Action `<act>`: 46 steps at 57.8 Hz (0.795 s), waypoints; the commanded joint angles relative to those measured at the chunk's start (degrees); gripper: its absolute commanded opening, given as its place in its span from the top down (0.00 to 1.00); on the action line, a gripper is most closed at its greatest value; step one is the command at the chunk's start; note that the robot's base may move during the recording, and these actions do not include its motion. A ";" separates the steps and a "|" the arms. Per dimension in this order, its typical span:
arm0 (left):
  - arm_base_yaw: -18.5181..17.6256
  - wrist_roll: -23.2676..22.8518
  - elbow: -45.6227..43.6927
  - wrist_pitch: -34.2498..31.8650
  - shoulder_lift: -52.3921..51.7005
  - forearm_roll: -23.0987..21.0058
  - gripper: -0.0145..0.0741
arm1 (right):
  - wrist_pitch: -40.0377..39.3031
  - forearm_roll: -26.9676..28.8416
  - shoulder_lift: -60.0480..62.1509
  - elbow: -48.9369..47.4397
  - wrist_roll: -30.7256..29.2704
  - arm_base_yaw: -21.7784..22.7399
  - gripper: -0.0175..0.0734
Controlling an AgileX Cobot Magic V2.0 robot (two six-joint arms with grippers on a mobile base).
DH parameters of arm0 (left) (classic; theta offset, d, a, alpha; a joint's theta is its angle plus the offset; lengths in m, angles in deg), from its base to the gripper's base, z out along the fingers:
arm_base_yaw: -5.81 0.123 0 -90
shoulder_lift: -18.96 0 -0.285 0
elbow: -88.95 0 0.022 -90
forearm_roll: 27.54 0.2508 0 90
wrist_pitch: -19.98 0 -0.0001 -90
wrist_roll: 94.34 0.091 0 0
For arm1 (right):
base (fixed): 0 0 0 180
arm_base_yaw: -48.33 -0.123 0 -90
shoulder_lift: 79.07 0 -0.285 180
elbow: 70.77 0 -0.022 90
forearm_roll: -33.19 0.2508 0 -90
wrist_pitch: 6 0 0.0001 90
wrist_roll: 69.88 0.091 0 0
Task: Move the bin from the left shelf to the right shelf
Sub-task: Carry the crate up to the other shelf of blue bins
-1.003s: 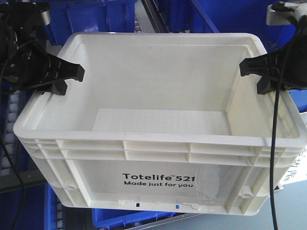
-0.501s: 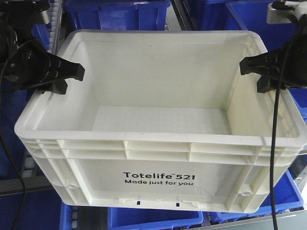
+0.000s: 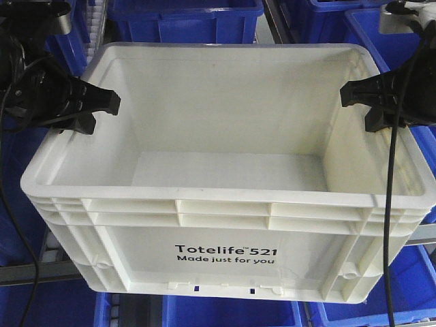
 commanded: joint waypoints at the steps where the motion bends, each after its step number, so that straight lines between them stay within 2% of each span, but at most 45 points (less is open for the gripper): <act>1: -0.63 1.52 -2.24 -5.91 -2.73 -1.95 0.84 | -6.10 1.44 2.19 -2.38 -1.78 -0.33 0.81; 46: -0.63 1.52 -2.24 -5.91 -2.73 -1.95 0.84 | -6.10 1.44 2.19 -2.38 -1.78 -0.33 0.81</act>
